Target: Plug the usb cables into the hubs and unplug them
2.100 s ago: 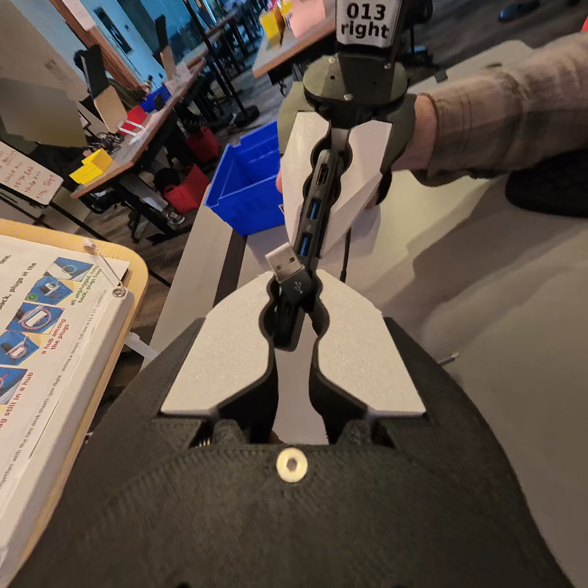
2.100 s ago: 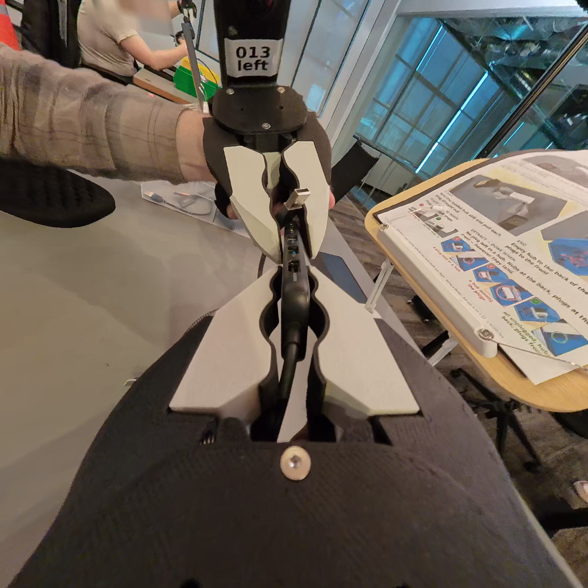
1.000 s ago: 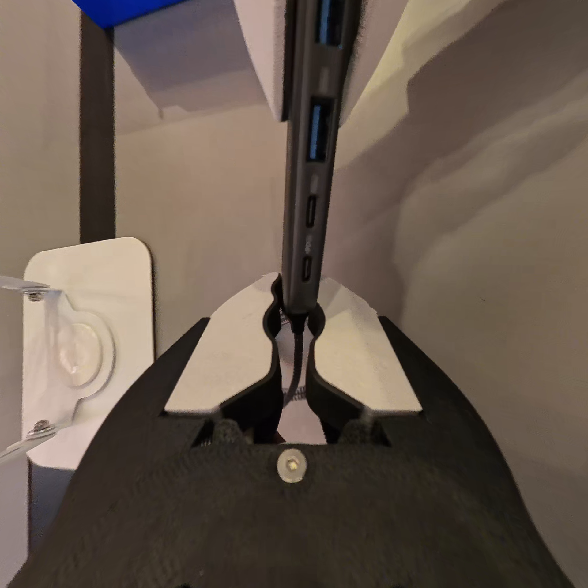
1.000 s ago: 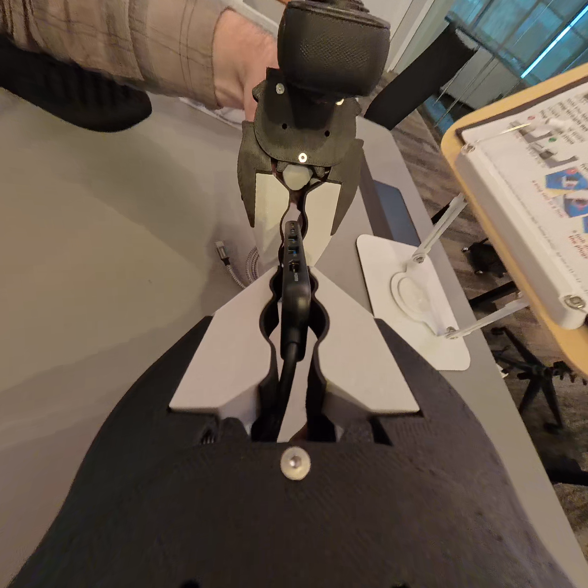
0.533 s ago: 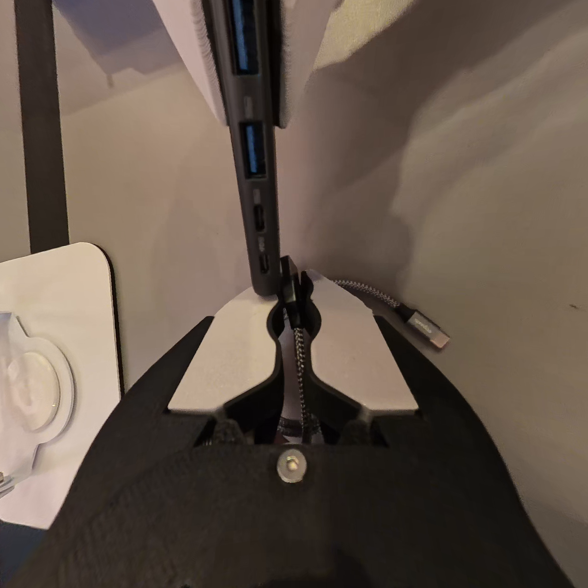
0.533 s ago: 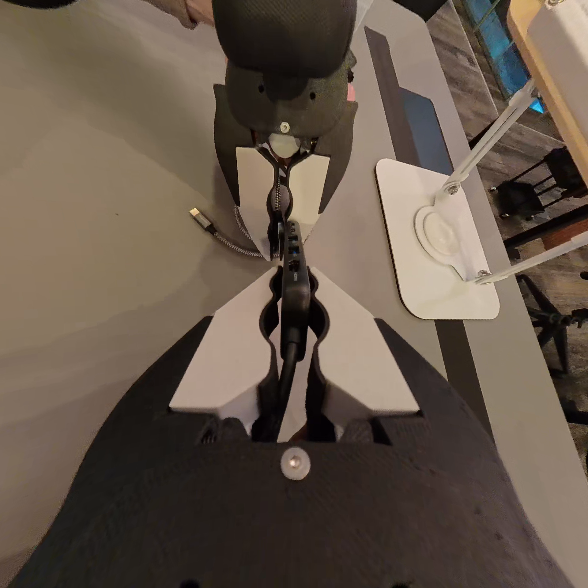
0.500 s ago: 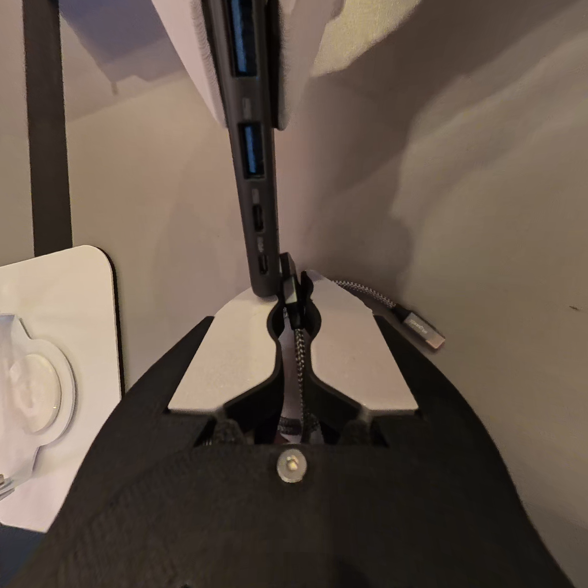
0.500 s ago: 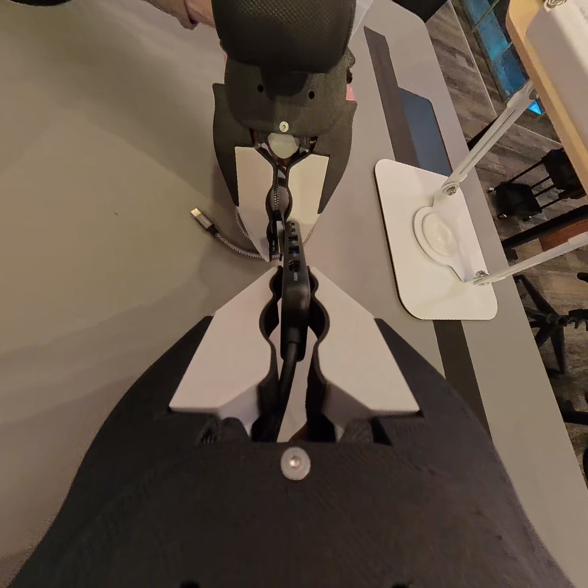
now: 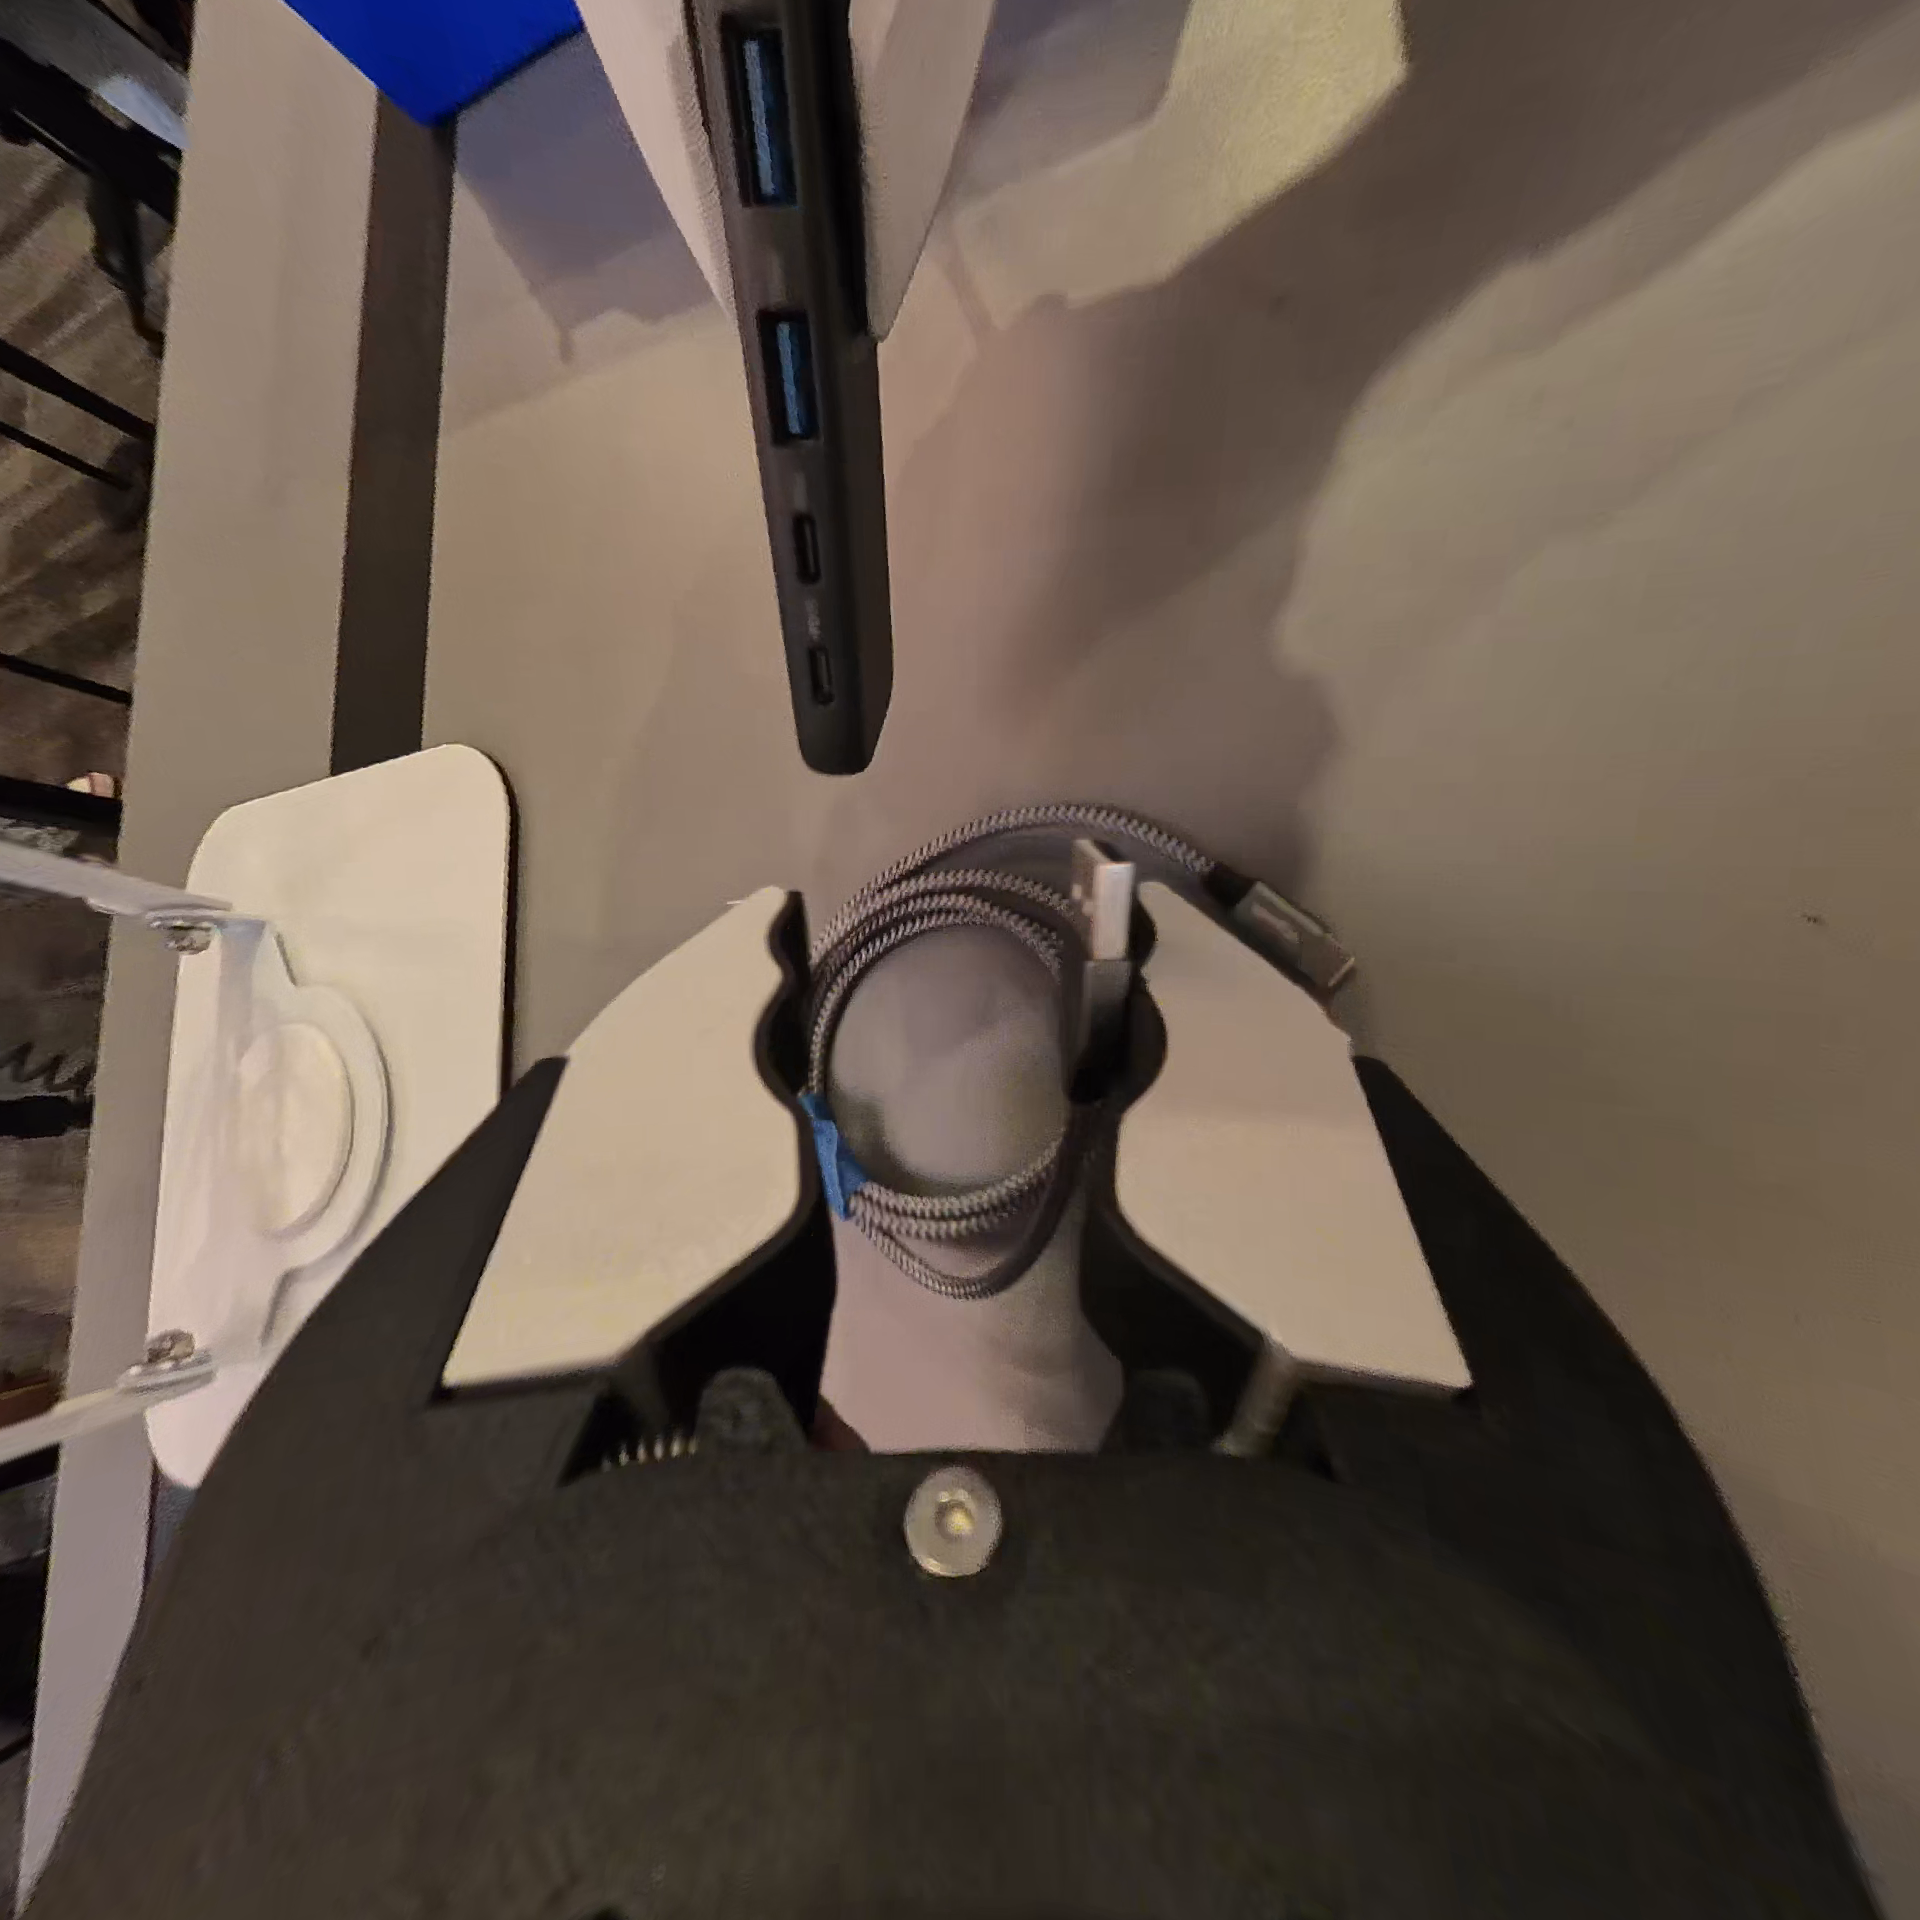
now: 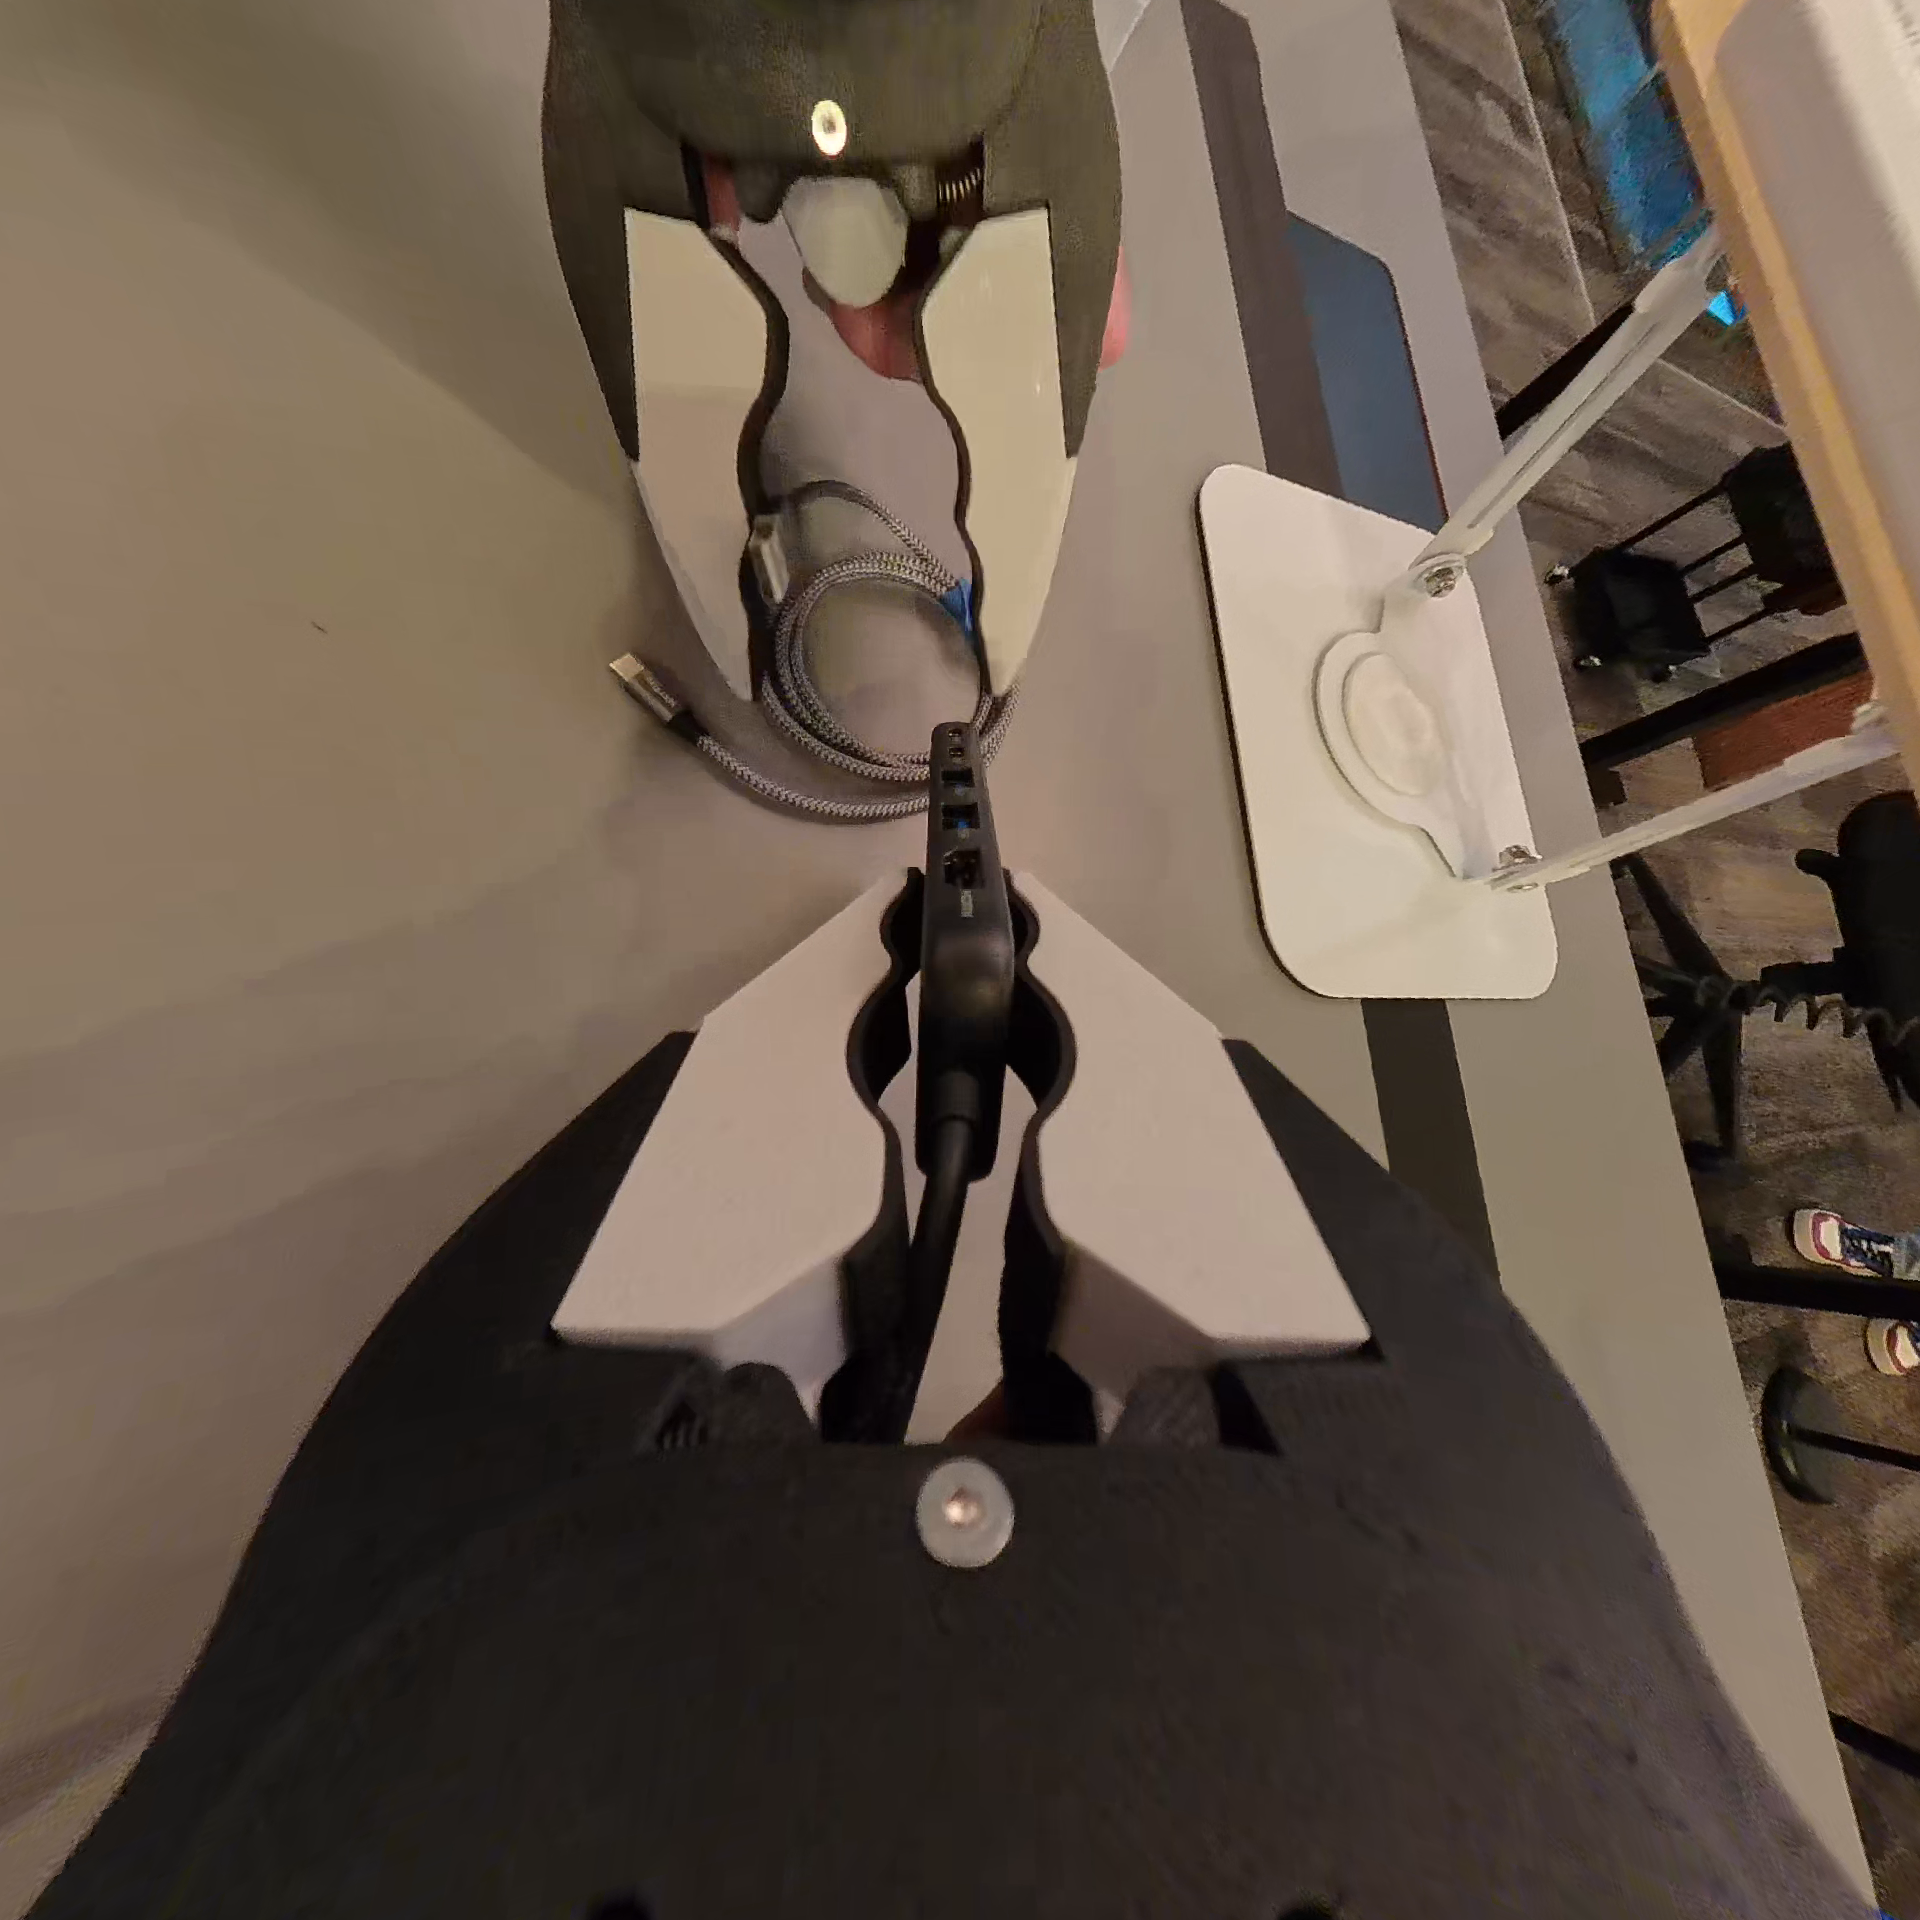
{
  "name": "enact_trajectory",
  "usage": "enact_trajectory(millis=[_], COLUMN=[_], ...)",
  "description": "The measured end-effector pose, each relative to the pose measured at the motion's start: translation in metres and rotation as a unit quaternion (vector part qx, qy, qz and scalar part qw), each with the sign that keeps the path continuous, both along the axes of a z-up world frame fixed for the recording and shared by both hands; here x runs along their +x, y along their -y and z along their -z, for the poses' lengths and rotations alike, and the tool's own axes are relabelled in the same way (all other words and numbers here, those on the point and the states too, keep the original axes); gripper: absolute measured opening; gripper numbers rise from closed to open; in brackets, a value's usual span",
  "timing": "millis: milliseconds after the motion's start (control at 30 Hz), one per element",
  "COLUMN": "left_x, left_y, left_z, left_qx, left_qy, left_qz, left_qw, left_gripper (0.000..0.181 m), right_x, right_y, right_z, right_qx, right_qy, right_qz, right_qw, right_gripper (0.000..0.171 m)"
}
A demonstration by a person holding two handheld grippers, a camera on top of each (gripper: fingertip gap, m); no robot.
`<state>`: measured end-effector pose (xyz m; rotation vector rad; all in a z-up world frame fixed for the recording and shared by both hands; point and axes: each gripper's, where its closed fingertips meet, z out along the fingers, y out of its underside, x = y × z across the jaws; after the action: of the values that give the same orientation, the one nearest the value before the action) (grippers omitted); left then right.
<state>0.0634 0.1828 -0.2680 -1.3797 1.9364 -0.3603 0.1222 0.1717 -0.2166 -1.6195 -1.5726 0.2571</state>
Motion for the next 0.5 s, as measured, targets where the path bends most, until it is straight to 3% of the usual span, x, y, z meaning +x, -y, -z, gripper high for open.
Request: enact_trajectory(millis=[267, 367, 500], left_x=[-0.027, -0.032, -0.037], left_y=[-0.003, -0.001, 0.0], left_z=[-0.013, -0.014, -0.007], left_qx=[0.032, 0.026, 0.04], left_qy=[0.016, 0.013, 0.005], left_qz=[-0.038, -0.039, -0.05], left_qw=[0.999, 0.999, 0.998], left_gripper=[0.003, 0.003, 0.018], right_x=[-0.018, -0.016, -0.017], right_y=[0.017, 0.015, 0.004], right_z=[-0.018, -0.006, 0.019], right_qx=[0.02, 0.042, 0.109], right_qy=[-0.014, 0.05, 0.161], right_qz=[-0.041, -0.037, -0.024], right_qw=[0.999, 0.997, 0.981], right_gripper=[0.01, 0.01, 0.01])
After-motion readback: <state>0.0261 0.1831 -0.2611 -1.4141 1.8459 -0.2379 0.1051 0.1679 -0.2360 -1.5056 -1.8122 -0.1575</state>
